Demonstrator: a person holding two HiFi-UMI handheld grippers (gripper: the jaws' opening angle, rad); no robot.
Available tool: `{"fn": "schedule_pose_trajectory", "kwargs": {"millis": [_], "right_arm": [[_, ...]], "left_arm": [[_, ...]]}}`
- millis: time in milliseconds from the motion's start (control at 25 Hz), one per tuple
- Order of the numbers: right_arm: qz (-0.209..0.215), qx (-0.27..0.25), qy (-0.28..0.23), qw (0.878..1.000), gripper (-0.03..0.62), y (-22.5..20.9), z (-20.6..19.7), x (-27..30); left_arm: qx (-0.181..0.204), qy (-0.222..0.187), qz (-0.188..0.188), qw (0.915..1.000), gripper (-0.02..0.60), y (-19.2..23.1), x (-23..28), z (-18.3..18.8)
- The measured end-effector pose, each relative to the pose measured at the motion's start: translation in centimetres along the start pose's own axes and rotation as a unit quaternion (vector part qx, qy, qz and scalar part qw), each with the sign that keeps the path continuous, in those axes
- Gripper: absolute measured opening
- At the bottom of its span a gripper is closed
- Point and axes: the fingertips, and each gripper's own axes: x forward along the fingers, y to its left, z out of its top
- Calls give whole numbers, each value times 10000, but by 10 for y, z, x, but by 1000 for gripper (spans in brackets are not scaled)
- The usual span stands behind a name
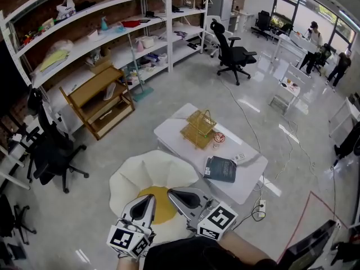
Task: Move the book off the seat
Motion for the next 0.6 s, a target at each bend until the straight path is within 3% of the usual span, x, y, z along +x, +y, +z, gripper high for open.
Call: {"fn": "schedule_pose_trajectory", "kwargs": {"millis": [600], "right_arm": [[-127,15,-18,9999,15,-29,5,-6]], "left_arm": [[125,-175,108,9997,6,-2,18,5]]}}
